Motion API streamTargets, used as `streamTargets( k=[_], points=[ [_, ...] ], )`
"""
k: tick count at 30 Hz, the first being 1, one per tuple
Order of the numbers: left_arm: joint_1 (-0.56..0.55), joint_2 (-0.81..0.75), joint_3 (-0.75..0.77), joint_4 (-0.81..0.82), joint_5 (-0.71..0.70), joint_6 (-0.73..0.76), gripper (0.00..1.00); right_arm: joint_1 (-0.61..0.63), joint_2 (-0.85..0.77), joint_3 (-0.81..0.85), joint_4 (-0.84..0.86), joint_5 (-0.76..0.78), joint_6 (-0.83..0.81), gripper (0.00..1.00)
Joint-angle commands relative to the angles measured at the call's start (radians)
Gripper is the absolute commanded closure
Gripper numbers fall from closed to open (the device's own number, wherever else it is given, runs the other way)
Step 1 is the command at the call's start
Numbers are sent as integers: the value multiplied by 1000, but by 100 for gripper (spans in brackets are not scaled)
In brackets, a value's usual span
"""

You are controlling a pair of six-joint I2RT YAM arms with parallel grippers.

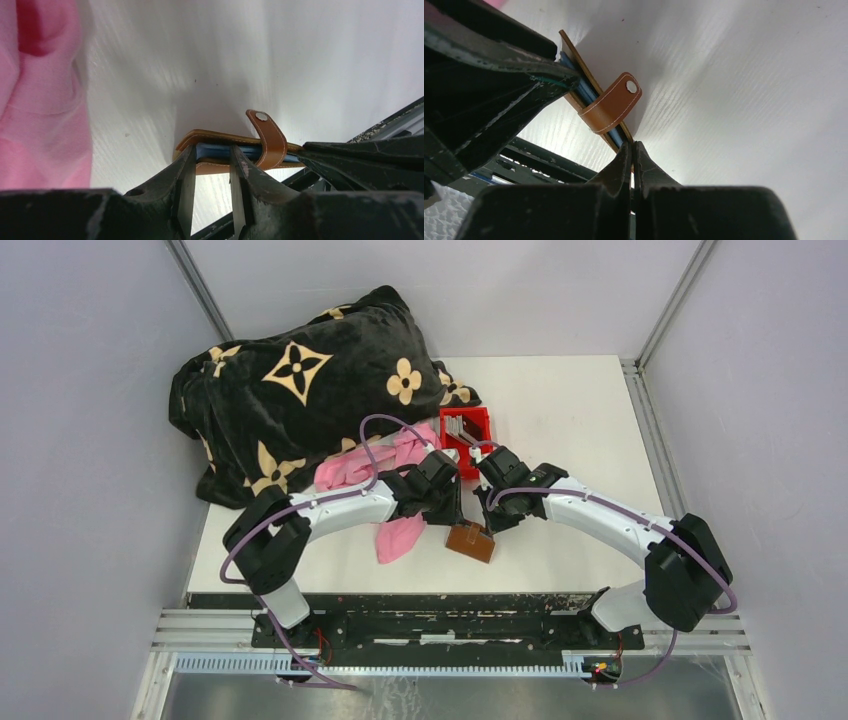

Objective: Put the credit cards into the card holder
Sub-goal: Open the card holder at the center of the board.

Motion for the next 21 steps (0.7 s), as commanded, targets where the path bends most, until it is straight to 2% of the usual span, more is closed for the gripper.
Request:
streamTargets(
  k=[1, 21],
  points=[
    [-4, -58, 10, -27, 68, -41, 65, 2, 0, 44, 54, 46, -11, 99],
    [-5, -150, -141, 33, 131, -95, 70, 2, 56, 162, 53, 77, -17, 99]
  ],
)
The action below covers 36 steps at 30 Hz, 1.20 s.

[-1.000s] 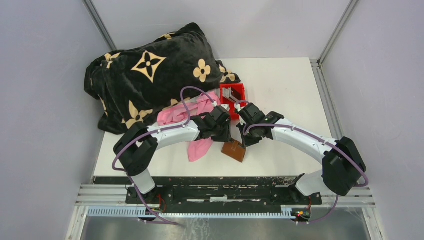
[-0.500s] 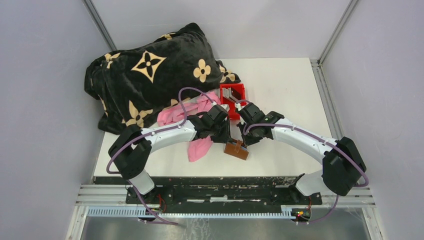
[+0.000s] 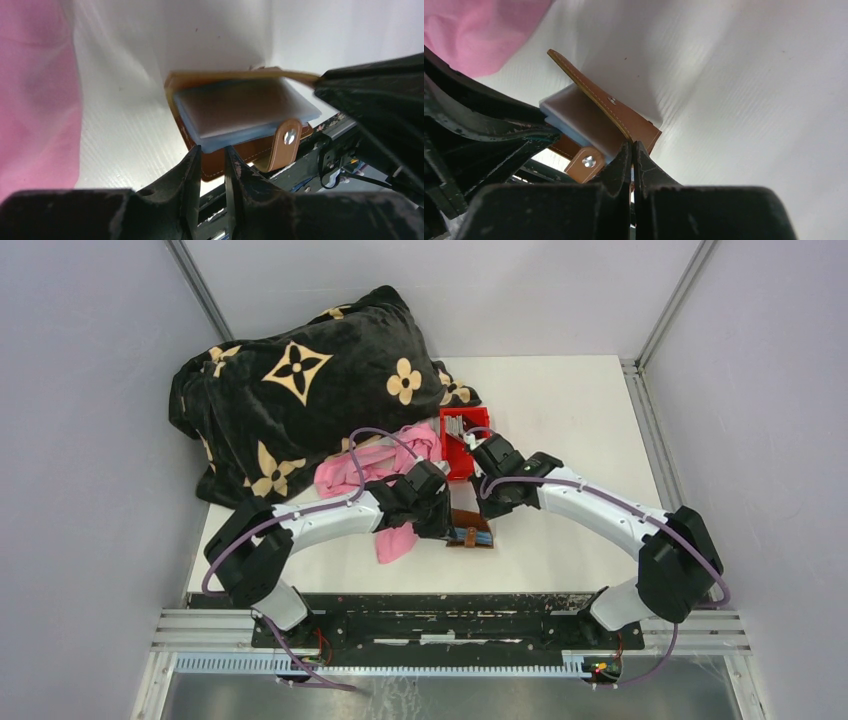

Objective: Put the credit cards into the card holder
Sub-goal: Open the card holder at the center of the board.

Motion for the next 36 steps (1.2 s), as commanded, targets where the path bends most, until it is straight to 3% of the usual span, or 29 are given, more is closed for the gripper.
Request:
streamTargets(
  k=[1, 36],
  points=[
    [-4, -50, -44, 42, 48, -50, 70, 2, 14, 76, 51, 33, -7, 99],
    [-8, 105, 46, 92, 35, -30, 64, 0, 225, 219, 61, 29, -56, 99]
  ],
)
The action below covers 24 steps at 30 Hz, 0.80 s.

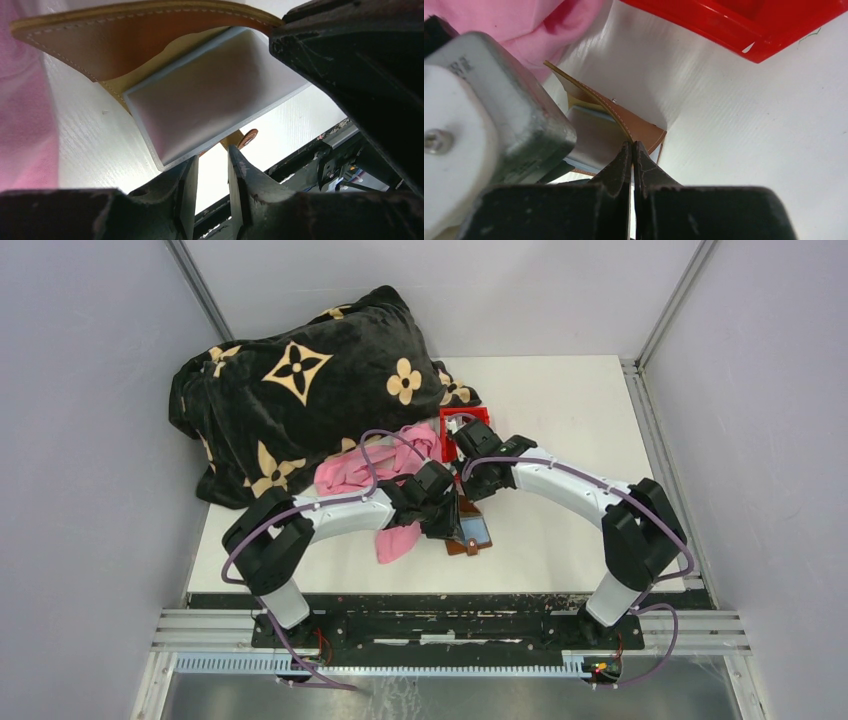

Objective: Put the credit cards into the card holder
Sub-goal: Open the card holder at the center of the board.

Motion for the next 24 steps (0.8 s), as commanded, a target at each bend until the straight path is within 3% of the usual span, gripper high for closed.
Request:
streamTargets(
  k=[1, 24],
  points=[
    [-5, 14, 31, 31, 2, -13, 64, 1, 29, 46, 26, -3, -10, 99],
    [-2, -15, 99, -42, -127, 33, 61, 1, 71, 69, 29, -14, -23, 99]
  ],
)
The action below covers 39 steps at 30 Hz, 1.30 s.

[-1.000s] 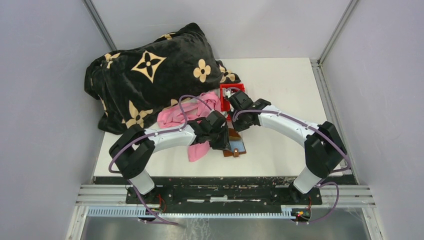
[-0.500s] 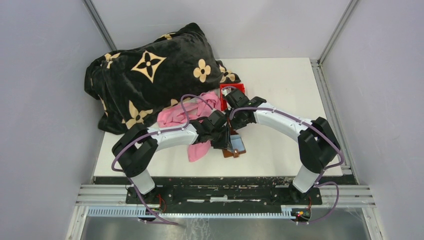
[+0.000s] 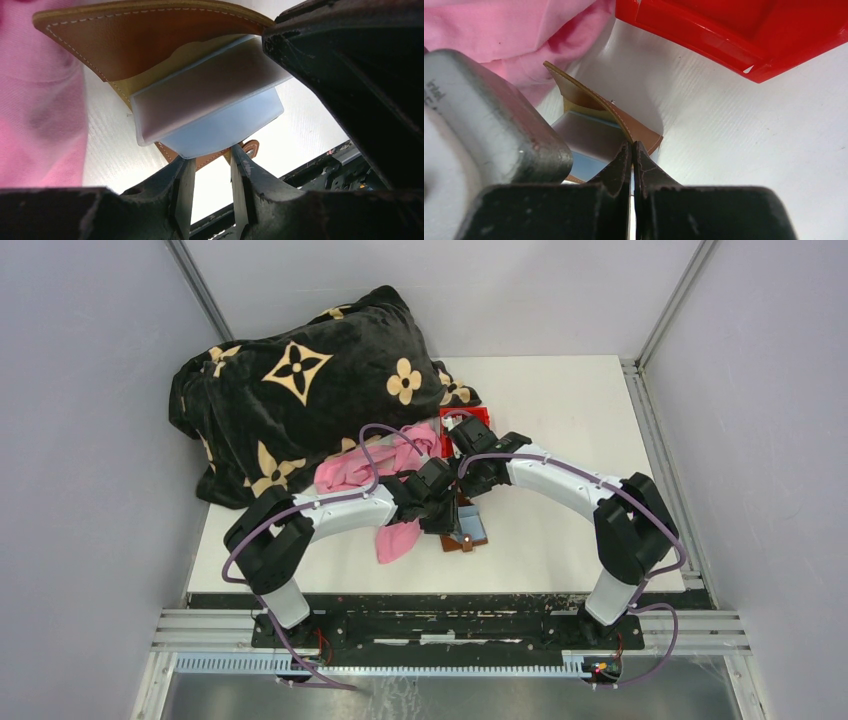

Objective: Put the credit cards into the card holder
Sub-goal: Open the card holder at the center of the board.

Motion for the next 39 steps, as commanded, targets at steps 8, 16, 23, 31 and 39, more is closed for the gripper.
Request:
streamTargets(
  k=[8, 16, 23, 31, 39],
  points=[
    [0, -20, 65, 19, -72, 39, 60, 3, 19, 22, 9, -20, -12, 99],
    [1, -20, 115, -1, -138, 72, 60, 3, 20, 19, 5, -24, -16, 99],
    [4, -22, 137, -21, -180, 96, 59, 4, 23, 22, 3, -27, -15, 99],
    [17, -30, 154, -22, -203, 110, 58, 5, 26, 26, -1, -31, -18, 99],
    [27, 2, 200, -57, -206, 141, 56, 4, 22, 23, -6, -31, -21, 99]
  ],
)
